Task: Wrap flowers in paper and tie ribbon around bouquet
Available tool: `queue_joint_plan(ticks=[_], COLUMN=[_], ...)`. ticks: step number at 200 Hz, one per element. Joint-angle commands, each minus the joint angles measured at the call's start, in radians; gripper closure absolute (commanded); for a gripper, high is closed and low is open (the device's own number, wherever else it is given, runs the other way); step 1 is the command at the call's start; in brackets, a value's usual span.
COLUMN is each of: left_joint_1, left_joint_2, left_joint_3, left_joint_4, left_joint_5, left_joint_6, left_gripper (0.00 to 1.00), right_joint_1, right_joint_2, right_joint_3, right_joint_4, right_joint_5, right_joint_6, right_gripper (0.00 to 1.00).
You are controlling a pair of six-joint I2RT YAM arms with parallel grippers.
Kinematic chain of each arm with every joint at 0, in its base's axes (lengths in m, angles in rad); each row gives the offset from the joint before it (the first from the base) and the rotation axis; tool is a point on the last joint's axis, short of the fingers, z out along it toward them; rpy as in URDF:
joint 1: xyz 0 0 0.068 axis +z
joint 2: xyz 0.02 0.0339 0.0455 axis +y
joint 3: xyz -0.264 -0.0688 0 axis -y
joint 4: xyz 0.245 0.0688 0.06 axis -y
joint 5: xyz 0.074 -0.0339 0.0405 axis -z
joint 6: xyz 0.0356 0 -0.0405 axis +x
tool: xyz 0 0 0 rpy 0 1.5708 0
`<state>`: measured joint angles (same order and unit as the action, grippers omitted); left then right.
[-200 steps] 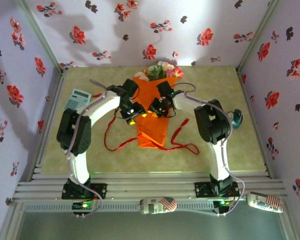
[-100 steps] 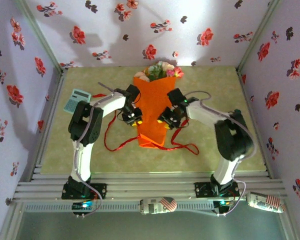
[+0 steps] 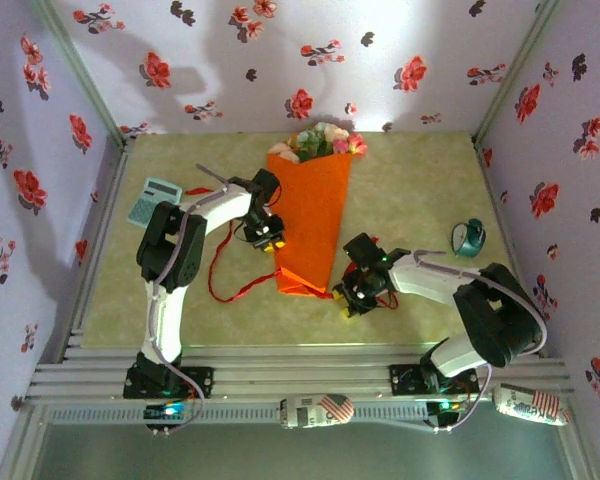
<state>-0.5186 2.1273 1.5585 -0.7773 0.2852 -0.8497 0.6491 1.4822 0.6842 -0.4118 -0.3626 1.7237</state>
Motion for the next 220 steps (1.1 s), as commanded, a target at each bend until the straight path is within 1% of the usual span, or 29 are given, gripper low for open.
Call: queue_joint_plan(ticks=[1,15,26,46,57,66,87,106,126,143,153,159,166,178,184,204,220], left_joint_1=[0.009,0.01,0.011,0.012,0.012,0.012,0.012,0.012,0.014,0.015,0.017,0.018,0.02,0.025,0.029,0.04,0.048], left_joint_2=[0.033,0.034,0.036,0.037,0.038,0.039,0.04,0.04,0.04,0.04,0.042,0.042,0.043,0.047,0.048,0.064,0.086], left_joint_3=[-0.012,-0.012,-0.008,-0.005,-0.006,-0.007,-0.009,-0.009,-0.01,-0.009,-0.009,-0.009,-0.008,-0.006,-0.006,0.012,0.036], left_joint_4=[0.074,0.082,0.082,0.087,0.091,0.093,0.098,0.098,0.098,0.098,0.098,0.099,0.099,0.102,0.103,0.11,0.121], left_joint_5=[-0.014,-0.007,-0.007,-0.006,-0.003,-0.003,-0.001,-0.001,-0.001,0.002,0.003,0.006,0.007,0.01,0.012,0.017,0.018], left_joint_6=[0.009,0.004,0.001,-0.004,-0.006,-0.006,-0.009,-0.008,-0.009,-0.008,-0.006,-0.005,-0.005,-0.005,-0.005,-0.001,0.003], left_gripper=[0.81,0.82,0.84,0.85,0.85,0.85,0.86,0.86,0.87,0.88,0.88,0.89,0.89,0.9,0.9,0.9,0.91], right_joint_1=[0.01,0.016,0.024,0.036,0.044,0.052,0.069,0.071,0.074,0.081,0.08,0.08,0.08,0.08,0.082,0.082,0.076], right_joint_2=[0.057,0.065,0.05,-0.003,-0.039,-0.066,-0.092,-0.058,0.004,0.054,0.077,0.093,0.11,0.124,0.122,0.065,-0.017], right_joint_3=[0.004,0.026,0.043,0.084,0.083,0.07,0.052,0.038,0.037,0.062,0.068,0.069,0.07,0.075,0.079,0.078,0.046], right_joint_4=[0.143,0.138,0.116,-0.001,-0.037,-0.041,-0.047,0.003,0.079,0.087,0.102,0.118,0.134,0.133,0.111,-0.005,-0.093], right_joint_5=[0.079,0.104,0.124,0.151,0.161,0.166,0.168,0.152,0.125,0.122,0.129,0.127,0.122,0.104,0.094,0.074,0.058], right_joint_6=[0.134,0.141,0.142,0.132,0.155,0.19,0.261,0.302,0.335,0.339,0.341,0.341,0.34,0.325,0.308,0.22,0.161], right_gripper=[0.63,0.64,0.67,0.69,0.68,0.67,0.58,0.53,0.53,0.53,0.56,0.61,0.7,0.92,1.0,1.0,1.0])
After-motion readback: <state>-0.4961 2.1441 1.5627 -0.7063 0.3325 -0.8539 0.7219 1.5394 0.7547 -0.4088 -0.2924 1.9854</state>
